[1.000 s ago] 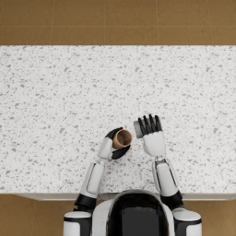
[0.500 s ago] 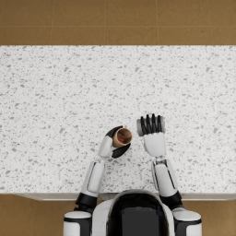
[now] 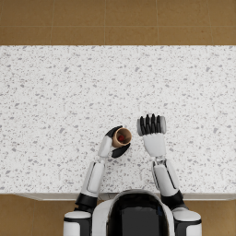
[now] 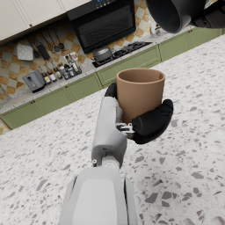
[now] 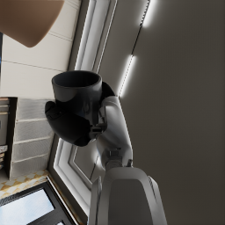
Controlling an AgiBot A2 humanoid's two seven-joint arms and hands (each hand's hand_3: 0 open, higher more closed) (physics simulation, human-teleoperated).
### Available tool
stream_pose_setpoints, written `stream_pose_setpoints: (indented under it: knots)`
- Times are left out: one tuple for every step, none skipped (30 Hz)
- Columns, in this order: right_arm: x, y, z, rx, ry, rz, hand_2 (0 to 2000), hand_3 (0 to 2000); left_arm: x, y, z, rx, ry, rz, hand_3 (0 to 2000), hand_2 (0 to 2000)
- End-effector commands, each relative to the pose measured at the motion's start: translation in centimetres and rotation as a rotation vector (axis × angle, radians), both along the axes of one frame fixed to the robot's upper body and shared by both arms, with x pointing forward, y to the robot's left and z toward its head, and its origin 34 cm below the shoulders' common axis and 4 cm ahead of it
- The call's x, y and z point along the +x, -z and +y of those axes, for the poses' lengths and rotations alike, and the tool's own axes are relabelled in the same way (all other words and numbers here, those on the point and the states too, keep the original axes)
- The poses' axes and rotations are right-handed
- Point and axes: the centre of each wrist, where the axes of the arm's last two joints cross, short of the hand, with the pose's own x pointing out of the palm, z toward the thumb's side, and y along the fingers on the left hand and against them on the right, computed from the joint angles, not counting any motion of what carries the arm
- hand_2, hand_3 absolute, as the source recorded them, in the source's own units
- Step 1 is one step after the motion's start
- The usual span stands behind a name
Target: Pick up two cups and pour the berry on the right into the cup on the left
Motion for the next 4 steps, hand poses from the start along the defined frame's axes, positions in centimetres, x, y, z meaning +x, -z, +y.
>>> stream_pose_setpoints:
  knots:
    - [0.00,0.00,0.00,0.000,0.000,0.000,2000,1280,0.00,0.00,0.00,0.000,0.000,0.000,1280,2000]
    - [0.00,0.00,0.00,0.000,0.000,0.000,2000,1280,0.00,0.00,0.00,0.000,0.000,0.000,1280,2000]
    - [0.00,0.00,0.00,0.000,0.000,0.000,2000,1280,0.00,0.00,0.00,0.000,0.000,-0.001,1280,2000]
    - [0.00,0.00,0.00,0.000,0.001,0.000,2000,1280,0.00,0.00,0.00,0.000,0.000,-0.001,1280,2000]
